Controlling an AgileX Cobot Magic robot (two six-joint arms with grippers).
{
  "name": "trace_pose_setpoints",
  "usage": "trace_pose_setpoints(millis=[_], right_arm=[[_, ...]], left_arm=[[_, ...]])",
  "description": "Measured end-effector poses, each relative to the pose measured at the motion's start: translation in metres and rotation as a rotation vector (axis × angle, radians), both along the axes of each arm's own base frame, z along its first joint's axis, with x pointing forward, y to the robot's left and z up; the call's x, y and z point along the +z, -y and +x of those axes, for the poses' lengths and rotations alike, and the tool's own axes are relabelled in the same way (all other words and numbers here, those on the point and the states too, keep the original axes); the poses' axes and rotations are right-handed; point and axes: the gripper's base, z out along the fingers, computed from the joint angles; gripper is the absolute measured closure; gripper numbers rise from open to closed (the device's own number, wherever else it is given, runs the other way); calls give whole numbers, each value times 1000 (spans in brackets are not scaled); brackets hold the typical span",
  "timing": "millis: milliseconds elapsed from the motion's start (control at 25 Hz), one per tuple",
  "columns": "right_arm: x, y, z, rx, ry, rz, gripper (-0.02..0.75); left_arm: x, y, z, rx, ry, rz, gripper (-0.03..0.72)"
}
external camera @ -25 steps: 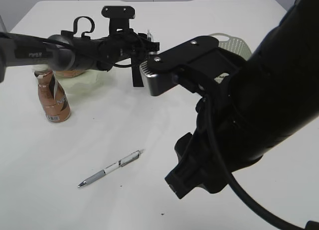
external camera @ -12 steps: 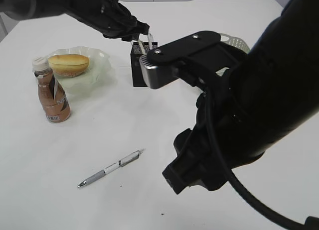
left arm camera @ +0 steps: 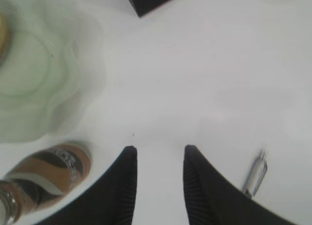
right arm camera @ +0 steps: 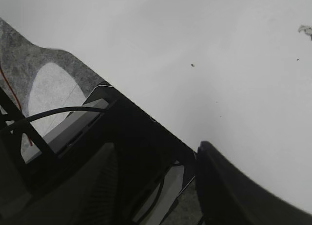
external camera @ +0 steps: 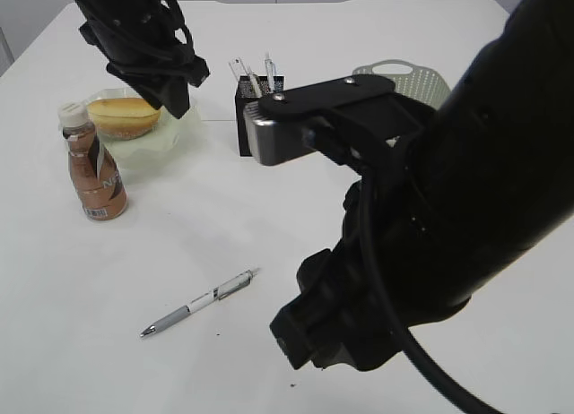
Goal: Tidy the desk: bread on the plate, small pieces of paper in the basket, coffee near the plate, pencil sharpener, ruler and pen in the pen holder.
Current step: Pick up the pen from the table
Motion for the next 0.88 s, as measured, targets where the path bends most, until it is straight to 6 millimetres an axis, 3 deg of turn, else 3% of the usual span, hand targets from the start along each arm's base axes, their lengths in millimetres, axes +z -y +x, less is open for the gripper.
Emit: trace_pose_setpoints(millis=[240,480,560,760,880], right_arm=[[0,-1,-5,-5,-63,14,354],[-2,2,-9,1,-104,-24,354],[-2,3,-10,3,-117,-39,354],[-3,6,-12,8,-142,-65,354],[-3,6,-12,8,-142,-65,354]], left_arm=[[-4,7,-14,-97,-99,63,447],[-7,33,-30,-175,-120,61,442],[-18,36,-38,-188,-165,65,430],[-69,27,-59,-192,-348,138,407],[-79,25,-65,-196,-389,145,374]])
